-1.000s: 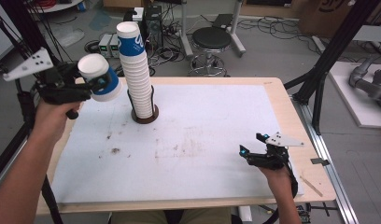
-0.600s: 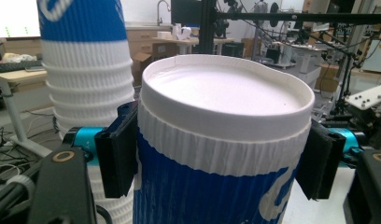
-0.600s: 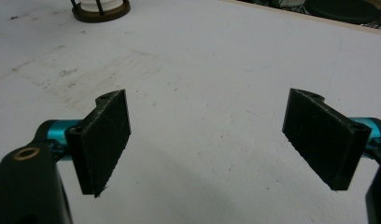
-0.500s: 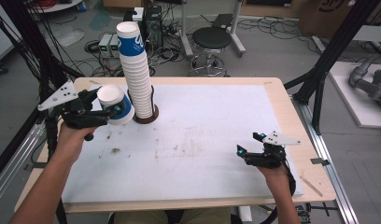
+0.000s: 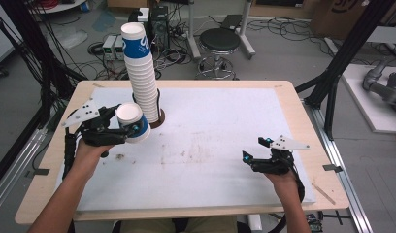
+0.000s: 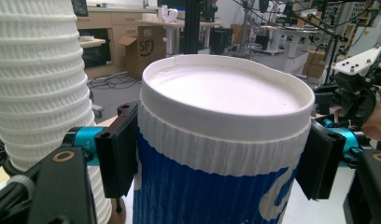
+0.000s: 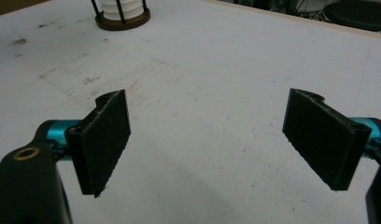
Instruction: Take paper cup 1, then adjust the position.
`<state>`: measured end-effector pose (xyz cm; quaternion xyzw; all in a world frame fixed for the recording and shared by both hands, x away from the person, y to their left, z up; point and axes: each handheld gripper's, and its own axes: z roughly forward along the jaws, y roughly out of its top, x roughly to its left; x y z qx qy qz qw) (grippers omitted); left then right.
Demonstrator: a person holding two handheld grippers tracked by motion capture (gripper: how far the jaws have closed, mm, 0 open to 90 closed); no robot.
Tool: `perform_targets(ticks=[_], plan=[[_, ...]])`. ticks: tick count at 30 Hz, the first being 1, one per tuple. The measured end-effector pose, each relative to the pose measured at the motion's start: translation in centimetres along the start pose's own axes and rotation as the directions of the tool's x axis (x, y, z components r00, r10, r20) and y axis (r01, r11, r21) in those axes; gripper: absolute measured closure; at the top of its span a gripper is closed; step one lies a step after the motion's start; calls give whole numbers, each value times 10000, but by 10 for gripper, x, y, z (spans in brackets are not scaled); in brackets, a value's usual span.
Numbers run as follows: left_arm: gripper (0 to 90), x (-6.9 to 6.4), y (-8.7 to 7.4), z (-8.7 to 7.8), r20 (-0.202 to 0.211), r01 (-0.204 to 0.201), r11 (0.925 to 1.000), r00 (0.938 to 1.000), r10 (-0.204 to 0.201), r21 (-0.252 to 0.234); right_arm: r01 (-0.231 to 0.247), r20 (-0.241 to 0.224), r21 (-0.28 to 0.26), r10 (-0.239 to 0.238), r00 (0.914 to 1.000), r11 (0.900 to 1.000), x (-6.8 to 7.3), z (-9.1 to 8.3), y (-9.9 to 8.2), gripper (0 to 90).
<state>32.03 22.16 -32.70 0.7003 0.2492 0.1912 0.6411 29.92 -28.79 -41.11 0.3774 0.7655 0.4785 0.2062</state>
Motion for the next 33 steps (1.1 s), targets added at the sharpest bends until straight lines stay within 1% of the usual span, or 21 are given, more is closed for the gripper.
perform_targets(ticks=[2, 5, 10, 12, 14, 16, 19, 23, 24, 25, 26, 27, 28, 30, 31, 32, 33], plan=[[273, -1, -1, 0, 22, 21, 10000, 10000, -21, -12, -1, -37, -1, 1, 10000, 10000, 1, 0, 0, 153], [272, -3, -3, 1, 115, 33, 10000, 9999, -34, 32, 122, -93, -38, -123, 9999, 9999, 3, 1, 2, 153], [272, -5, -4, 6, 291, 50, 10000, 9996, -52, 75, 153, -356, -145, -158, 9992, 9998, 7, 4, 6, 153], [272, -7, -4, 11, 444, 40, 9999, 9990, -46, 143, 211, -456, -186, -219, 9987, 9996, 8, 5, 7, 153], [272, -7, -5, 14, 527, 75, 9999, 9986, -83, 148, 188, -628, -130, -196, 9978, 9997, 9, 8, 8, 153], [272, -7, -5, 16, 582, 96, 9998, 9983, -104, 145, 157, -1028, -61, -163, 9946, 9999, 10, 9, 8, 154], [273, -11, -7, 24, 824, 54, 9997, 9966, -74, 236, 250, -1354, -119, -264, 9904, 9996, 13, 12, 10, 153], [273, -15, -10, 31, 1152, 50, 9995, 9933, -85, 301, 303, -1814, -272, -347, 9828, 9992, 18, 16, 14, 153], [273, -15, -10, 31, 1152, 50, 9995, 9933, -85, 301, 303, -1814, -272, -347, 9828, 9992, 18, 16, 14, 153], [272, -16, -11, 35, 1275, 47, 9996, 9918, -84, 296, 416, -1956, -284, -464, 9796, 9987, 20, 18, 16, 153], [273, -16, -11, 35, 1275, 47, 9996, 9918, -84, 296, 416, -1956, -284, -464, 9796, 9987, 20, 18, 16, 153], [272, -18, -12, 38, 1417, 122, 9996, 9898, -158, 262, 641, -2025, -316, -692, 9768, 9974, 23, 21, 19, 153], [272, -18, -12, 38, 1417, 122, 9996, 9898, -158, 262, 728, -1931, -346, -781, 9781, 9967, 24, 22, 20, 153], [272, -19, -12, 42, 1472, 114, 9996, 9890, -148, 245, 735, -1952, -376, -794, 9775, 9966, 25, 22, 21, 153], [273, -20, -13, 45, 1561, 223, 9996, 9874, -248, 180, 753, -2129, -457, -833, 9735, 9961, 26, 25, 23, 153], [273, -20, -13, 45, 1561, 223, 9996, 9874, -248, 180, 748, -2225, -469, -835, 9713, 9961, 26, 27, 24, 153], [273, -20, -13, 48, 1639, 278, 9994, 9860, -307, 202, 739, -2320, -438, -821, 9692, 9963, 27, 29, 25, 153]])
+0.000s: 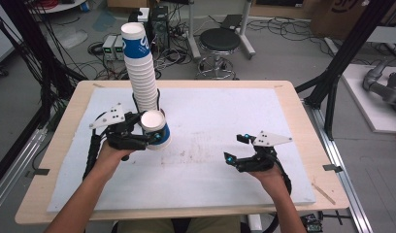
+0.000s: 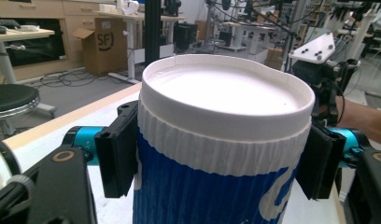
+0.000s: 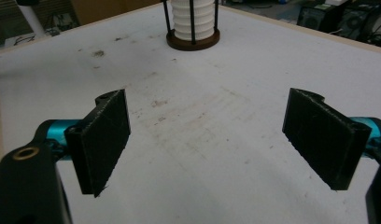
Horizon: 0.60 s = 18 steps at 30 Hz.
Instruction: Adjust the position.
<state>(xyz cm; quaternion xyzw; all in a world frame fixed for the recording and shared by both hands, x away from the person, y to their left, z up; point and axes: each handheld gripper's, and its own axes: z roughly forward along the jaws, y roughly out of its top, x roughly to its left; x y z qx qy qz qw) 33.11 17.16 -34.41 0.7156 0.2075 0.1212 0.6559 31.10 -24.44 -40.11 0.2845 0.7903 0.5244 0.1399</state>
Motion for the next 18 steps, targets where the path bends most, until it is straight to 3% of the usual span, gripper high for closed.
perform_targets(ticks=[7, 14, 18], plan=[[273, -2, -4, 15, 443, -94, 9999, 9990, 90, 98, 53, -621, 101, -46, 9981, 9999, -4, 15, 3, 153], [273, -8, -13, 27, 770, -116, 9995, 9970, 93, 306, 186, -1099, -98, -195, 9938, 9998, 4, 17, 10, 153], [273, -13, -13, 31, 841, -139, 9995, 9964, 115, 279, 465, -1431, -191, -488, 9885, 9987, 13, 23, 22, 153]])
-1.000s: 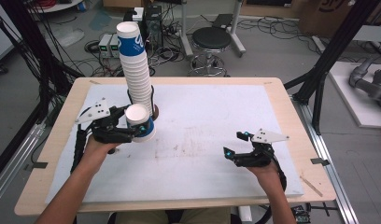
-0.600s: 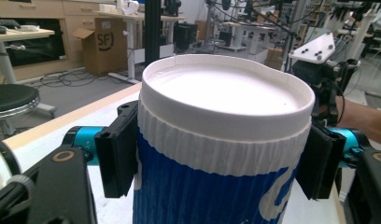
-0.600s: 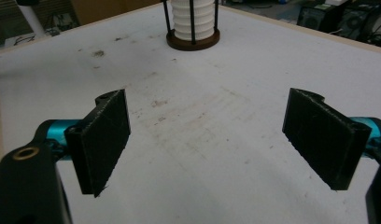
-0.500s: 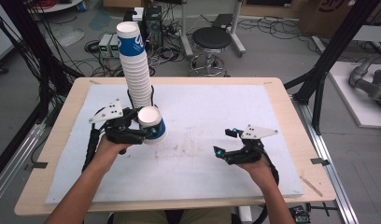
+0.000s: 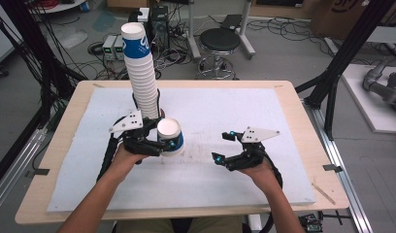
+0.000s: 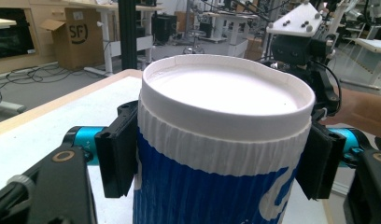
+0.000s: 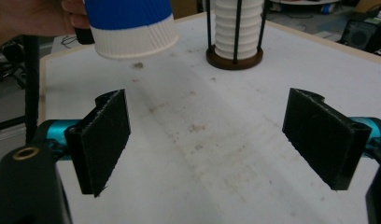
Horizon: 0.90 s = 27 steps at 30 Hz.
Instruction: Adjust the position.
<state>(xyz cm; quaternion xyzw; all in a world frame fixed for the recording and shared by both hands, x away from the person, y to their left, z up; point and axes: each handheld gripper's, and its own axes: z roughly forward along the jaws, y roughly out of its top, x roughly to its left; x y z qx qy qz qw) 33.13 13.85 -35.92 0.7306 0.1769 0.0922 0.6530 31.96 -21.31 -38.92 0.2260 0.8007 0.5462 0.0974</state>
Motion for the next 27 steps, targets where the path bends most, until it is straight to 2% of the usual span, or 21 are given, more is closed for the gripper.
perform_targets(ticks=[4, 8, 12, 15, 20, 27], plan=[[273, -2, 3, 3, 39, 23, 9999, 10000, -23, -109, 340, -317, 33, -339, 9989, 9994, 5, 11, 13, 153], [273, -2, 4, 6, 94, 29, 9999, 10000, -27, -131, 549, -522, 101, -543, 9972, 9984, 9, 22, 19, 153], [273, -1, 4, 8, 121, 45, 9999, 9999, -44, -126, 491, -542, 62, -487, 9973, 9988, 9, 26, 18, 153], [274, 0, 3, 9, 211, 41, 10000, 9998, -39, -91, 478, -767, 99, -469, 9960, 9988, 8, 29, 19, 153], [274, -2, 5, 11, 671, 88, 9996, 9977, -70, -267, 473, -1022, 88, -462, 9937, 9988, 10, 34, 20, 153], [275, -4, 4, 18, 1040, 143, 9994, 9945, -110, -308, 610, -1410, 31, -599, 9882, 9981, 15, 42, 23, 153]])
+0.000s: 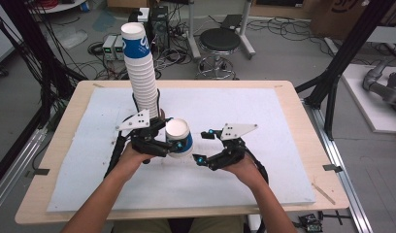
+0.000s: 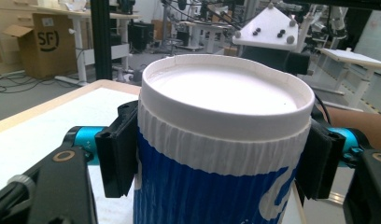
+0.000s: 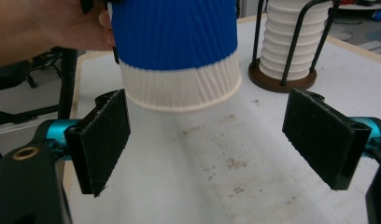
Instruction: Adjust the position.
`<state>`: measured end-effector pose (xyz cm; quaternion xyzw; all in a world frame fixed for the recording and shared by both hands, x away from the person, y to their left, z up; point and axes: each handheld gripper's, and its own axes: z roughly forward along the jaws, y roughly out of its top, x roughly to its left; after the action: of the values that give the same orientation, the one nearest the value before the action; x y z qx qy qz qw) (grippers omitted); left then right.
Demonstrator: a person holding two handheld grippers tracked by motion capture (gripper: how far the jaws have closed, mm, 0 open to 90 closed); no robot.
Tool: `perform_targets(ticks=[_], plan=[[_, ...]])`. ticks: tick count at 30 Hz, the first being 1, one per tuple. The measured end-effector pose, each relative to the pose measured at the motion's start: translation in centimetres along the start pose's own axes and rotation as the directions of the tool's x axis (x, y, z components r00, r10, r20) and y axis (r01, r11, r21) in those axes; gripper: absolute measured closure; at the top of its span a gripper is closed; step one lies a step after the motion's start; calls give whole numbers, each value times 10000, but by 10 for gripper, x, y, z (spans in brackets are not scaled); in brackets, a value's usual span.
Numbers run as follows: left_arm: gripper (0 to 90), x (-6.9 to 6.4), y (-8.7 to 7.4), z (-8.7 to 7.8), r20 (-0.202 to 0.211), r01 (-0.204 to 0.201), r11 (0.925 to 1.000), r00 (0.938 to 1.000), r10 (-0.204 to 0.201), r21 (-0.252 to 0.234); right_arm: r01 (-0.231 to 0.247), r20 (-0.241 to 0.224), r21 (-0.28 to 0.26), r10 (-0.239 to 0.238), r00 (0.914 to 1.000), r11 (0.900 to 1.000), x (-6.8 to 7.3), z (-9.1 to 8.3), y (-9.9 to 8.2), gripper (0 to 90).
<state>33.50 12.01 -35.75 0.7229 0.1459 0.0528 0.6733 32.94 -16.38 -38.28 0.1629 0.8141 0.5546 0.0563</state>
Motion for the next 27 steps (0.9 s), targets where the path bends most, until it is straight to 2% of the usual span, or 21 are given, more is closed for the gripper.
perform_targets(ticks=[3, 13, 21, 27], plan=[[275, -1, -1, 5, 88, -46, 9999, 10000, 45, 107, -79, -280, -162, 75, 9996, 9998, 0, 3, 2, 153], [278, -6, -3, 19, 258, -198, 9996, 9995, 193, 212, -87, -376, -142, 82, 9993, 9999, 3, 11, 3, 153], [278, -6, -4, 22, 416, -188, 9997, 9990, 181, 175, -149, -513, -151, 141, 9986, 9998, 4, 16, 3, 155], [282, -5, -3, 21, 408, -206, 9996, 9990, 199, 181, 44, -388, -53, -46, 9992, 10000, 6, 16, 4, 240]])
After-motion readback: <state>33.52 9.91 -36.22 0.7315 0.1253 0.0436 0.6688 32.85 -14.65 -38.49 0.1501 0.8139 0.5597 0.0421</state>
